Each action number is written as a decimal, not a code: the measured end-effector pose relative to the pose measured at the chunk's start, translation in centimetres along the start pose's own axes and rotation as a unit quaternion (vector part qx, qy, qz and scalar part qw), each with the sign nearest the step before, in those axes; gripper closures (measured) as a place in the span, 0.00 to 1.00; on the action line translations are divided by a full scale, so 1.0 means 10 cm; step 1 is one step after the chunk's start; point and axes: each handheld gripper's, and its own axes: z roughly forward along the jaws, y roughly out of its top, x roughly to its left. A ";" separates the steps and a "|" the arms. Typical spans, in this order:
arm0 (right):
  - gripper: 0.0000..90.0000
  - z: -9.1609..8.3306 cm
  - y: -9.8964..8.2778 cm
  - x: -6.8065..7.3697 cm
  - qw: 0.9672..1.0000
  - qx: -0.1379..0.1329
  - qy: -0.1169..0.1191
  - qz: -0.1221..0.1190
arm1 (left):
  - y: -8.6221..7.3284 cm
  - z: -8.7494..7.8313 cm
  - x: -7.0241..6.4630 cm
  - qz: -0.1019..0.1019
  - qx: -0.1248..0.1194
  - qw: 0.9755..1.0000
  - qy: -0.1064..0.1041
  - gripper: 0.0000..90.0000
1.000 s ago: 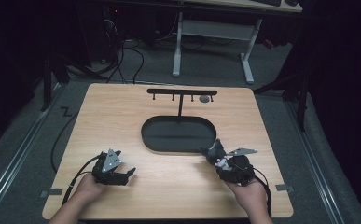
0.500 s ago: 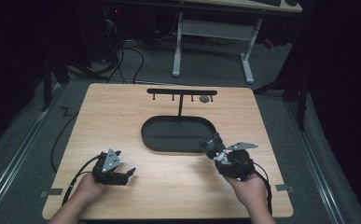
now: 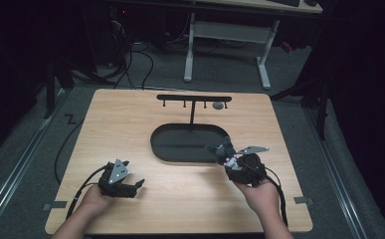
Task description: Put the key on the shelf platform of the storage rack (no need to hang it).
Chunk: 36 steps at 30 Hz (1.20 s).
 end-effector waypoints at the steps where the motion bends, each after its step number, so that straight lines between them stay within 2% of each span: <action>1: 0.53 0.01 0.01 0.01 1.000 -0.001 0.000 0.000 | 0.00 0.00 0.00 0.000 0.001 1.000 0.000 0.17; 9: 0.53 0.11 0.13 0.06 1.000 -0.004 0.010 -0.005 | 0.00 0.00 0.00 0.000 0.000 1.000 -0.001 0.17; 17: 0.53 0.21 0.23 0.08 1.000 -0.003 0.005 -0.017 | 0.00 0.00 0.00 0.000 0.000 1.000 -0.001 0.17; 36: 0.53 0.47 0.41 0.07 1.000 0.002 0.005 -0.013 | 0.00 0.00 0.00 -0.001 0.000 1.000 -0.001 0.17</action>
